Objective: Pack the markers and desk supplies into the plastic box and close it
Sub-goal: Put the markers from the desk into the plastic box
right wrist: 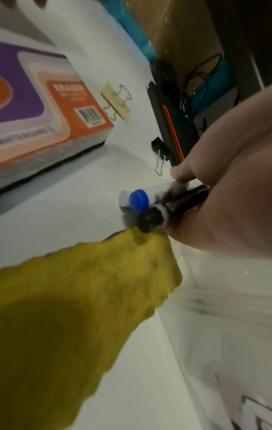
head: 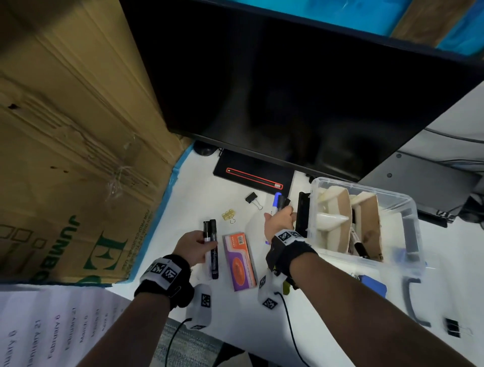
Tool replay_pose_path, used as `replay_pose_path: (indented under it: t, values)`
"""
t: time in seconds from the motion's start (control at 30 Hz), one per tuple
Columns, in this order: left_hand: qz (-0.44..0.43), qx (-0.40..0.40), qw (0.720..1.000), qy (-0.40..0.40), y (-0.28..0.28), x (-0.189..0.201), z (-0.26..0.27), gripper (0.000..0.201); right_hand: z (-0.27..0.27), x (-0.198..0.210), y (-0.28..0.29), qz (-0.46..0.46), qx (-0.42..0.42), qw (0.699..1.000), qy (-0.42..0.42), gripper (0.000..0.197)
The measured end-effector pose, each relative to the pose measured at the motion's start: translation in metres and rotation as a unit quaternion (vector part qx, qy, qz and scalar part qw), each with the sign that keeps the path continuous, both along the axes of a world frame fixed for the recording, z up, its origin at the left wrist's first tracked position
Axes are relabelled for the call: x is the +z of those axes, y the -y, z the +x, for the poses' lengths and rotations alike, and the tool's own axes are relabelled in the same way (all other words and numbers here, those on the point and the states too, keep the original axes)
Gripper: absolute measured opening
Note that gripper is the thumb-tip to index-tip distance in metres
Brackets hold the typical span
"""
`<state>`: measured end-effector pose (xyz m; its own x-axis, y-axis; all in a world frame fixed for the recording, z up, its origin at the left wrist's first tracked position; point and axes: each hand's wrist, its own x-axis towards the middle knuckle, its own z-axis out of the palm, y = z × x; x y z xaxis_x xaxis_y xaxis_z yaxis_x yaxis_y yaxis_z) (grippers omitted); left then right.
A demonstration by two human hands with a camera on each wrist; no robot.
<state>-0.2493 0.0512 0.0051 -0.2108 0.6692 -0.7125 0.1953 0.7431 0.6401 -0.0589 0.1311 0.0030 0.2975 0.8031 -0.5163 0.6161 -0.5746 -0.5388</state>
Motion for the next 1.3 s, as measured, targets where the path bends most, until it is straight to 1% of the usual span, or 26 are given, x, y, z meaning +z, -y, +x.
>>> replay_pose_path:
  t: [0.07, 0.2, 0.33, 0.43, 0.47, 0.5, 0.57, 0.6, 0.7, 0.77, 0.8, 0.87, 0.93, 1.0, 1.1, 1.23, 1.3]
  values:
    - [0.013, -0.003, 1.0, 0.004, 0.001, 0.002, -0.003, 0.019, -0.002, -0.006, -0.003, -0.011, 0.012, 1.0, 0.01, 0.051]
    - [0.038, 0.015, 0.999, 0.019, 0.005, 0.007, -0.008, 0.006, -0.008, -0.017, -0.005, -0.021, 0.009, 1.0, -0.001, 0.049]
    - [0.056, 0.043, 0.997, 0.037, 0.008, 0.01, -0.013, 0.008, -0.011, -0.02, -0.004, -0.031, 0.044, 0.999, 0.009, 0.041]
    - [0.072, 0.041, 0.995, 0.063, 0.008, 0.018, -0.01, 0.007, -0.012, -0.01, 0.001, -0.015, 0.1, 0.995, 0.019, 0.031]
    - [0.078, 0.036, 0.994, 0.065, 0.008, 0.021, -0.009, 0.011, -0.014, -0.005, 0.005, 0.007, 0.113, 0.993, 0.018, 0.026]
    - [0.087, 0.009, 0.994, 0.064, 0.004, 0.027, 0.002, 0.015, -0.004, 0.006, 0.012, 0.038, 0.11, 0.993, 0.01, 0.023]
    - [0.104, -0.01, 0.993, 0.054, 0.005, 0.037, 0.001, 0.019, -0.011, 0.023, 0.025, 0.081, 0.127, 0.988, -0.037, 0.02]
    - [0.117, -0.026, 0.991, 0.052, 0.004, 0.043, 0.005, 0.019, -0.006, 0.034, 0.033, 0.096, 0.131, 0.984, -0.072, 0.019]
    - [0.148, -0.07, 0.985, 0.062, -0.005, 0.064, 0.035, 0.019, 0.037, 0.078, 0.051, 0.148, 0.126, 0.964, -0.18, 0.01]
    - [0.163, -0.099, 0.979, 0.075, -0.013, 0.079, 0.059, 0.018, 0.076, 0.102, 0.055, 0.176, 0.094, 0.96, -0.198, 0.017]
    - [0.172, -0.116, 0.975, 0.078, -0.016, 0.086, 0.073, 0.017, 0.098, 0.109, 0.056, 0.187, 0.068, 0.96, -0.198, 0.017]
    - [0.192, -0.149, 0.967, 0.082, -0.021, 0.099, 0.098, 0.018, 0.139, 0.118, 0.052, 0.197, 0.021, 0.964, -0.177, 0.014]
    - [0.202, -0.166, 0.961, 0.095, -0.024, 0.109, 0.123, 0.02, 0.175, 0.117, 0.044, 0.205, -0.023, 0.968, -0.141, 0.018]
    - [0.206, -0.172, 0.958, 0.102, -0.025, 0.116, 0.144, 0.019, 0.199, 0.113, 0.034, 0.195, -0.034, 0.975, -0.099, 0.019]
    - [0.205, -0.171, 0.958, 0.1, -0.026, 0.117, 0.167, 0.018, 0.21, 0.099, 0.018, 0.153, 0.0, 0.986, -0.068, 0.02]
    - [0.211, -0.173, 0.958, 0.086, -0.02, 0.118, 0.182, 0.018, 0.201, 0.081, 0.004, 0.05, 0.068, 0.996, 0.004, 0.032]
    - [0.213, -0.164, 0.959, 0.085, -0.017, 0.117, 0.185, 0.018, 0.194, 0.078, 0.0, 0.018, 0.081, 0.996, 0.009, 0.034]
